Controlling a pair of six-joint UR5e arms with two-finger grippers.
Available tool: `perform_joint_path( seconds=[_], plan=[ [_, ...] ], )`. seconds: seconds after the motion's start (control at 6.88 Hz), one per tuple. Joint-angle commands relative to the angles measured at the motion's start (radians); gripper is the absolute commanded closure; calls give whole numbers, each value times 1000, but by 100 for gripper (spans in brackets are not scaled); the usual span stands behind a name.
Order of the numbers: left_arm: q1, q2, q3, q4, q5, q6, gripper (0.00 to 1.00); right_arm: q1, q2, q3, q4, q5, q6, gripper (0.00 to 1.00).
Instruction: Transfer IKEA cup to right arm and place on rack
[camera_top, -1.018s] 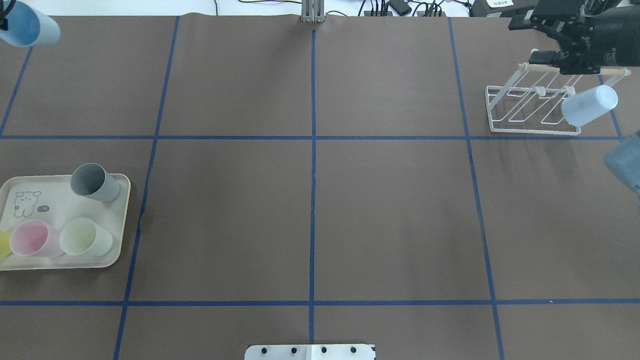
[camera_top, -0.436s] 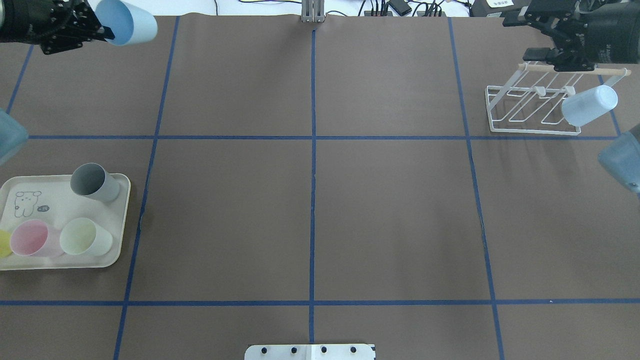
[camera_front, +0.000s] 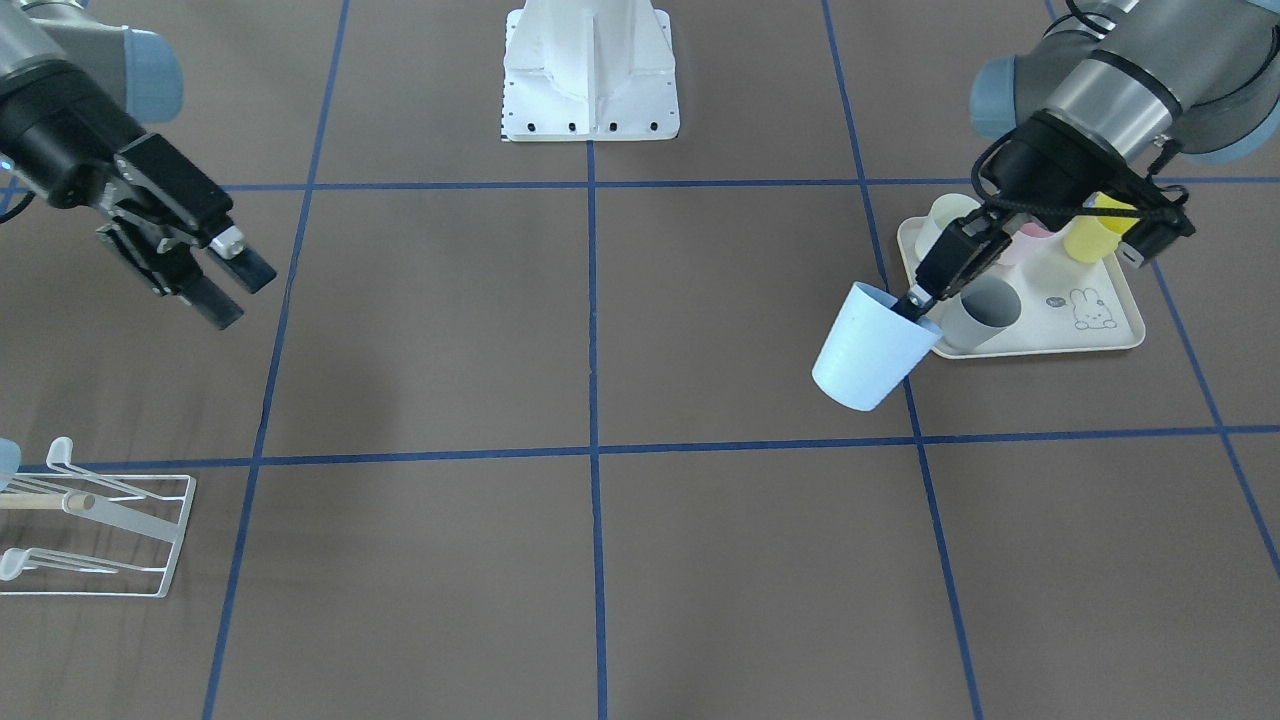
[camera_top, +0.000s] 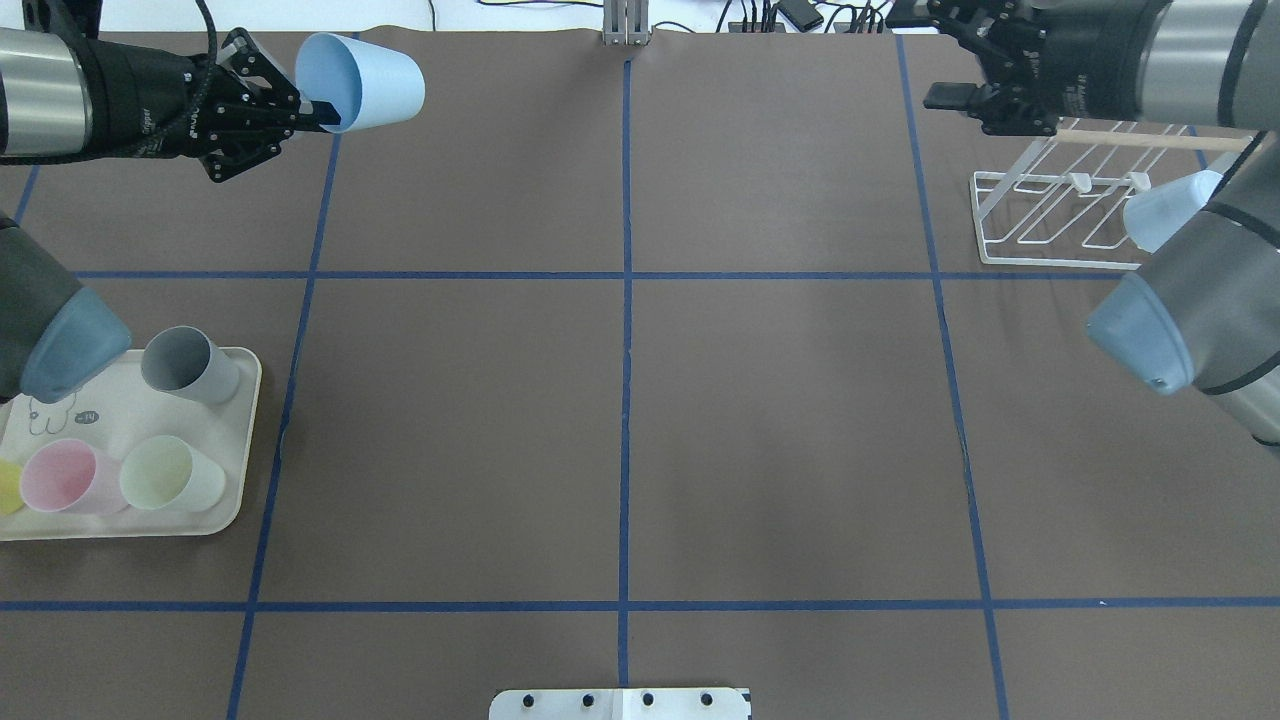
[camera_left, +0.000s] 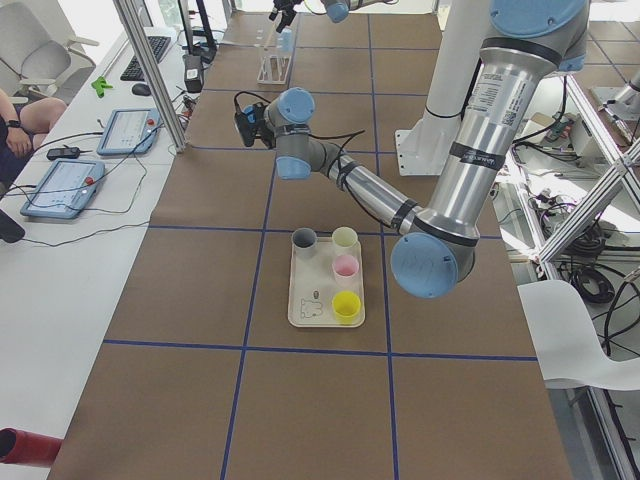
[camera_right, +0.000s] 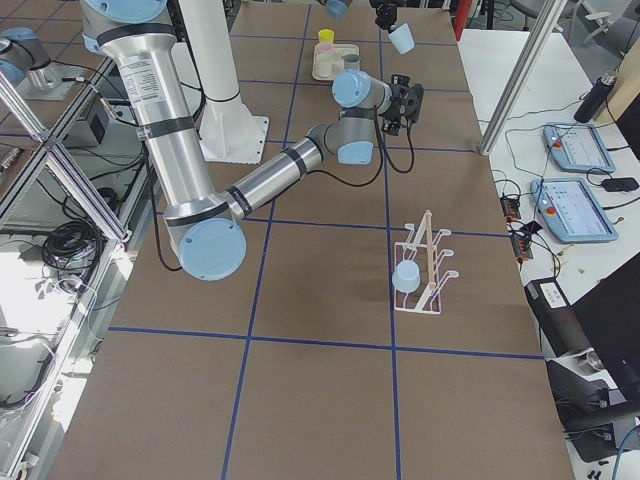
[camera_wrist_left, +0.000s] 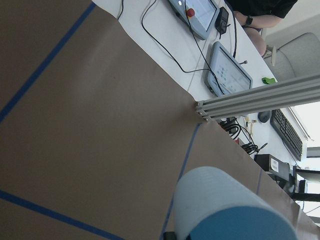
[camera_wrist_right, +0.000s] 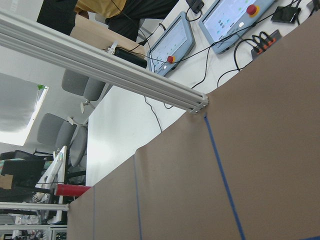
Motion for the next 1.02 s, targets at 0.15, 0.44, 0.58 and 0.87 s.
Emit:
perform_joint_path(
  seconds=[0.15, 0.44, 0.58, 0.87],
  plan=[
    [76, 5, 89, -330, 119, -194, 100, -249, 51, -10, 139, -356, 132, 0],
    [118, -2, 229, -680, 218, -345, 100, -355, 100, -11, 139, -501, 135, 0],
    [171, -12, 234, -744, 290, -429, 100, -370, 108, -11, 139, -518, 135, 0],
    [299, -85, 237, -752, 441, -470, 100, -378, 117, -16, 136, -523, 135, 0]
  ],
)
